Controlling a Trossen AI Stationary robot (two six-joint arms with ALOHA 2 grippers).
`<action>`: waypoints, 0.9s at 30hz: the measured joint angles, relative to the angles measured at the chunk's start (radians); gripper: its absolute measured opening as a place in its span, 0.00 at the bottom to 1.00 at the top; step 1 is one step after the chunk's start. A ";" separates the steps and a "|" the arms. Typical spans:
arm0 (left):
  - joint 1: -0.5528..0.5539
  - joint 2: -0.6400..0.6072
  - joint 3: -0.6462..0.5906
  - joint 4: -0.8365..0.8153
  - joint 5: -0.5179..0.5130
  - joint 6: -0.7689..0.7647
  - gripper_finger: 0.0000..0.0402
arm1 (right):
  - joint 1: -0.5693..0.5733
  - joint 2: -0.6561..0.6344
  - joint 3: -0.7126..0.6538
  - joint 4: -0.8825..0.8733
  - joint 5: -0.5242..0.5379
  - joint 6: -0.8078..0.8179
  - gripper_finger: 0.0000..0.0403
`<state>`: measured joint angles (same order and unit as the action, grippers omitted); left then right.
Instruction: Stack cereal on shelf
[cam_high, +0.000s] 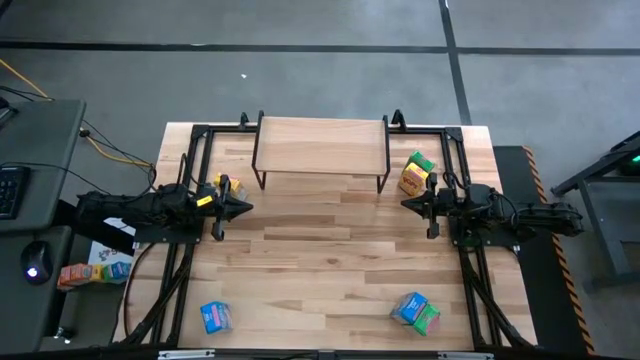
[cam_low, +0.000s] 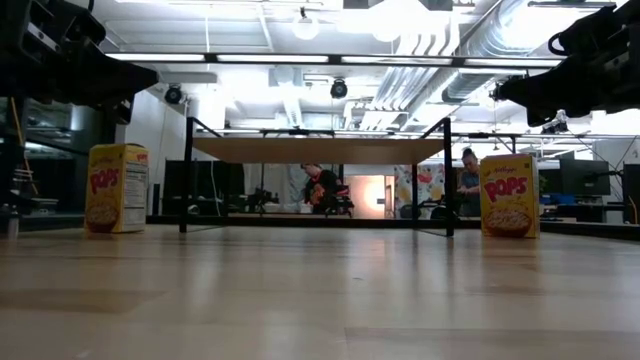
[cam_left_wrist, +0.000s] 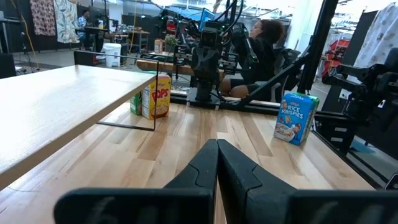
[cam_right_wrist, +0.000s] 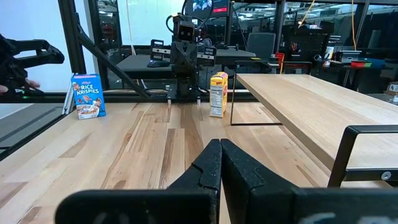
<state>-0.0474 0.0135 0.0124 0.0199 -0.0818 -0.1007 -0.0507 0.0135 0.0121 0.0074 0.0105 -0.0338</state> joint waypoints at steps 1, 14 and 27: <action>0.000 0.000 0.000 0.000 0.000 0.000 0.00 | 0.000 0.000 0.000 0.000 0.000 0.000 0.00; 0.000 0.000 0.000 0.000 0.000 0.000 0.00 | -0.003 0.000 0.000 0.016 0.067 -0.413 0.00; 0.000 0.000 0.000 0.000 0.000 0.000 0.00 | -0.001 0.026 -0.001 0.487 -0.246 -0.075 0.00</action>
<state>-0.0472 0.0135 0.0124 0.0200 -0.0818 -0.1009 -0.0517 0.0397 0.0116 0.4944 -0.2358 -0.1083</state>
